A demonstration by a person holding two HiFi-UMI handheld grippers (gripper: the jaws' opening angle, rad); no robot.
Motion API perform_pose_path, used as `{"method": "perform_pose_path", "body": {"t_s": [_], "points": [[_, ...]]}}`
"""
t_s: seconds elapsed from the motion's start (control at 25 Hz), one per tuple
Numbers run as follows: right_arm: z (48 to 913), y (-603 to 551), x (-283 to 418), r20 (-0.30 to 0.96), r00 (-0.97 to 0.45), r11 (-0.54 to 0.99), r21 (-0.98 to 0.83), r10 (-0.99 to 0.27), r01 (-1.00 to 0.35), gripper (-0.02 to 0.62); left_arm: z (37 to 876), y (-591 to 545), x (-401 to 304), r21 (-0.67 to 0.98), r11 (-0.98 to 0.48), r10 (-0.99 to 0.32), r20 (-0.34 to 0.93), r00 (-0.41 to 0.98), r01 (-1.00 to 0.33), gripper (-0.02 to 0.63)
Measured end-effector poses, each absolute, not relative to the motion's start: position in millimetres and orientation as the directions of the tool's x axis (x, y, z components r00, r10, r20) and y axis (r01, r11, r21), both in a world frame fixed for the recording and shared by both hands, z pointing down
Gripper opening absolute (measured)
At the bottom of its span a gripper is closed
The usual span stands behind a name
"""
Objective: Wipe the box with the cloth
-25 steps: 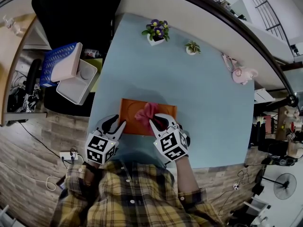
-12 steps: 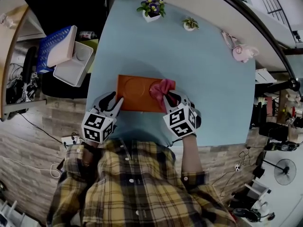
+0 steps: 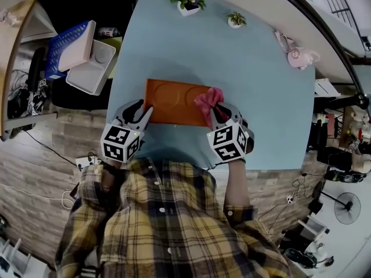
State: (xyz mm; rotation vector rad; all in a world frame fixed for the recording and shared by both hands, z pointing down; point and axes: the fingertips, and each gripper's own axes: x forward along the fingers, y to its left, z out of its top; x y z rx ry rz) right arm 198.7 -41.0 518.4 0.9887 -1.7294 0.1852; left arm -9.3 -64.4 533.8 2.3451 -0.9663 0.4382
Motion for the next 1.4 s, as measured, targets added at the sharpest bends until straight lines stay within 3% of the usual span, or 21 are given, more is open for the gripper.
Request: {"method": "perform_pose_path", "body": {"t_s": [0.4,0.72,1.0,1.4], "points": [[464.1,-39.3,141.1,0.727,-0.32,0.635,0.202,-0.607,-0.746,0.049,534.2,-62.7,-8.2,0.38,-0.579,-0.54,0.484,0.688,-0.722,0.135],[457.0,-30.7,50.3,0.658,-0.546,0.767,0.076,-0.519,-0.637,0.049,534.4,-62.7,-8.8,0.389,-0.574,-0.543,0.478,0.69,-0.721,0.135],[491.7,-20.4,11.6,0.701,-0.591,0.815,-0.023,-0.4,-0.578,0.049,534.0,-63.7,-8.3,0.397,-0.572,-0.542,0.473,0.694,-0.718,0.135],[523.7,-18.1,14.4,0.735,-0.56,0.816,-0.015,-0.382,-0.577,0.049,534.9,-63.8,-10.4,0.395,-0.575,-0.545,0.469,0.695,-0.717,0.135]]}}
